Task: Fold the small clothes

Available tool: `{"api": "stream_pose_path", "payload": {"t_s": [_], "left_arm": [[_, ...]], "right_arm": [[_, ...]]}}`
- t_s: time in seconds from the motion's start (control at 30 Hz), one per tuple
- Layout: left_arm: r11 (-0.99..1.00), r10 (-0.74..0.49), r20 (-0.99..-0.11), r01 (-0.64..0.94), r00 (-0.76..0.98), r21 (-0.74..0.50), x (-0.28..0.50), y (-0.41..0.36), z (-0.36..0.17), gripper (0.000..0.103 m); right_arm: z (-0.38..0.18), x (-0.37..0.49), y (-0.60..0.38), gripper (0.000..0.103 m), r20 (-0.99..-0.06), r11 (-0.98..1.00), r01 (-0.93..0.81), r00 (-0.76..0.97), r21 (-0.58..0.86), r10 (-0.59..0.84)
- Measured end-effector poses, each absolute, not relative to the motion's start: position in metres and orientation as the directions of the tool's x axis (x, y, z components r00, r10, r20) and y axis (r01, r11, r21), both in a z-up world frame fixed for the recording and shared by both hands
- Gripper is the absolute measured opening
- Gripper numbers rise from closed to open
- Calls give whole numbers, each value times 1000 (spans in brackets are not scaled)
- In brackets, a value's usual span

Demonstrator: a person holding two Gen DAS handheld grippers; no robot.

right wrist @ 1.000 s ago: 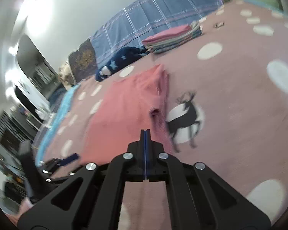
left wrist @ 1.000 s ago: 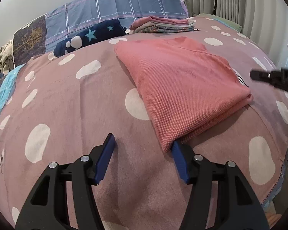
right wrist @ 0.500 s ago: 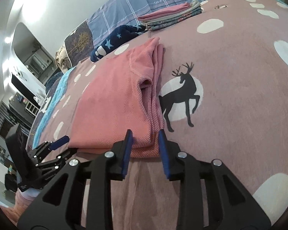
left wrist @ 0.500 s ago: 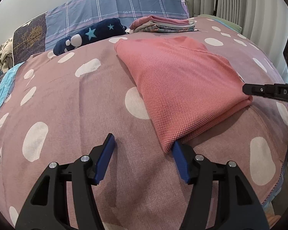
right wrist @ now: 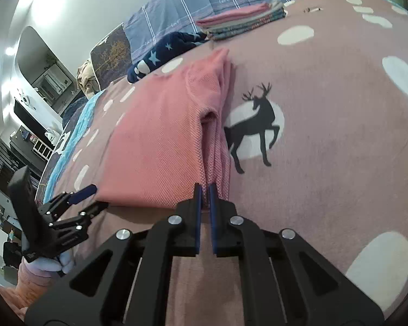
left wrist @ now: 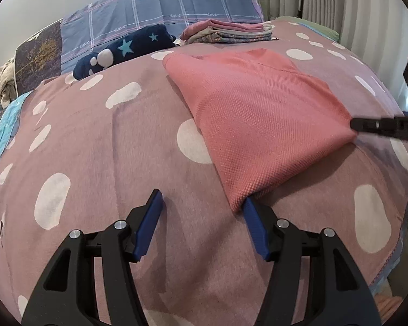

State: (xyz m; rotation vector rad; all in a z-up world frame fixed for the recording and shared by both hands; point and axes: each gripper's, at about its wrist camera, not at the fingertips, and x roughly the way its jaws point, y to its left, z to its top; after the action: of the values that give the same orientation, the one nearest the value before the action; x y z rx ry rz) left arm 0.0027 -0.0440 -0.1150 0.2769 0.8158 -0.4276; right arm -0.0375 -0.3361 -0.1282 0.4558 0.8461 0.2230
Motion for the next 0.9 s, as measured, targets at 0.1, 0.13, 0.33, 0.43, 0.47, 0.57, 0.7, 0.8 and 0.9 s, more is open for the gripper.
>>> {"api": "stream_pose_path", "payload": {"t_s": [0.1,0.13,0.33,0.43,0.47,0.57,0.7,0.8,0.9], "left_arm": [[866,-288,-758,498,586,56,-4,-40,-111,49],[855,-318,-752,517,578,36,-8,-38,-106,38],[795,-468,-660,607,588,-24,-11,-48,-66,3],[787,-473,-677,616,564,-36,4,-66,-76,3],[792,-453,-701,610,550,-33,10,-71,-85,3],[798,-399,-738,603,544,13,17,-82,-115,4],[803,-412,-740,595,531,-20,18,-79,-114,4],[809,-427,-742,585,517,-57,22,-76,-114,4],[814,-421,-743,578,520,-57,23,-77,-115,4]], "right_arm": [[-116,-42,-337,18,-661,901,-10,676,434,326],[-107,-45,-337,21,-646,913,-22,700,406,304],[-85,-34,-309,21,-604,928,-142,723,343,334],[-92,-18,-296,21,-623,931,-163,704,326,342],[-97,-14,-296,21,-632,931,-155,697,329,339],[-119,-3,-302,13,-699,951,-62,664,303,266],[-132,-8,-307,8,-688,947,-80,669,310,281],[-132,-7,-301,9,-700,958,-84,666,273,257],[-133,-7,-302,11,-694,954,-98,666,285,276]]}}
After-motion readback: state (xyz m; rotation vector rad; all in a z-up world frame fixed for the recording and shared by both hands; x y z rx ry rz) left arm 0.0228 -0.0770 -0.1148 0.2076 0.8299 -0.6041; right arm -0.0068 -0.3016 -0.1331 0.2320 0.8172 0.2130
